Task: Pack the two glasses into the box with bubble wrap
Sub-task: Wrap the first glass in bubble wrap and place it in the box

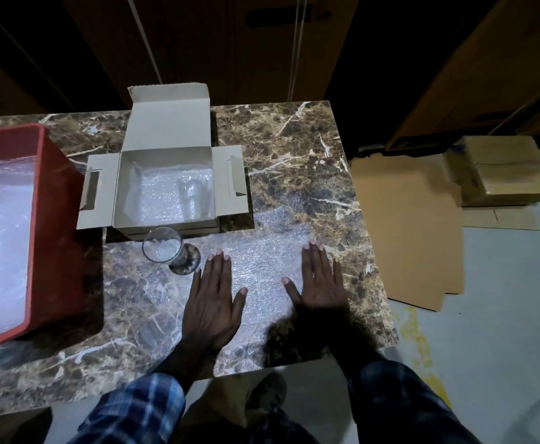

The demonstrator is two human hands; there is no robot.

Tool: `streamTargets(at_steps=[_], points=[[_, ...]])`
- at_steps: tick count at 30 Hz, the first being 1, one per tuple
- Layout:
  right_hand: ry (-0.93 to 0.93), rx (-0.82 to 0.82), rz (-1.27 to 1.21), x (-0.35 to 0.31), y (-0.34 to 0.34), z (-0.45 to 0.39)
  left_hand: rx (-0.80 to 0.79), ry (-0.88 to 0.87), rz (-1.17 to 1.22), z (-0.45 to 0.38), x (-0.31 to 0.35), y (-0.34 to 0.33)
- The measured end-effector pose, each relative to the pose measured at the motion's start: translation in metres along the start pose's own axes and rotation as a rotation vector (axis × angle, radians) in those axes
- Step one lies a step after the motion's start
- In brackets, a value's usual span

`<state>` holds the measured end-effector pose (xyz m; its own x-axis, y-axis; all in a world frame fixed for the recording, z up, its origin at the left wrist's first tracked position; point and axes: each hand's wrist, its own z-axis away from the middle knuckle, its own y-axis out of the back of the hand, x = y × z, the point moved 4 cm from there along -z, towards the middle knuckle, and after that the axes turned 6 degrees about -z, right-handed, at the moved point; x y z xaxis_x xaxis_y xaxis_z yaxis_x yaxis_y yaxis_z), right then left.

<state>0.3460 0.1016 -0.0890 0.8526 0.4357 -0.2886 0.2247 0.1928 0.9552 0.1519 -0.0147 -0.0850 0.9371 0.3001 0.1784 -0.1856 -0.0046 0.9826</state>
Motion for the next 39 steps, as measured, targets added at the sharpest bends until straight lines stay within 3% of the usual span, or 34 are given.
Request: streamTargets(at_steps=[7,12,19,22,26,29,32,35,39], points=[[0.228,-0.008,0.014,-0.03,0.004,0.002,0.013,-0.152,-0.025,-0.003,0.022,0.013],[0.222,-0.201,-0.02,-0.048,0.006,-0.03,-0.029,-0.123,-0.019,-0.036,0.025,0.01],[0.064,-0.178,-0.002,0.0,0.018,-0.019,-0.039,-0.046,-0.006,-0.025,-0.004,0.007],[0.242,-0.176,-0.039,-0.003,0.022,0.008,-0.015,-0.149,0.007,-0.005,-0.001,0.012],[0.519,0.028,-0.196,-0.009,0.017,0.047,-0.018,-0.446,-0.021,0.034,0.012,0.004],[0.573,0.194,-0.183,-0.012,0.019,0.045,0.001,-0.467,-0.013,0.042,0.013,-0.004],[0.57,0.223,-0.182,-0.015,0.024,0.04,0.073,-0.464,-0.003,0.038,0.015,0.003],[0.515,0.139,-0.255,-0.012,0.029,0.043,0.178,-0.49,0.019,0.033,0.015,0.012],[0.473,-0.013,-0.194,-0.007,0.027,0.05,0.196,-0.518,0.009,0.03,0.011,0.011]])
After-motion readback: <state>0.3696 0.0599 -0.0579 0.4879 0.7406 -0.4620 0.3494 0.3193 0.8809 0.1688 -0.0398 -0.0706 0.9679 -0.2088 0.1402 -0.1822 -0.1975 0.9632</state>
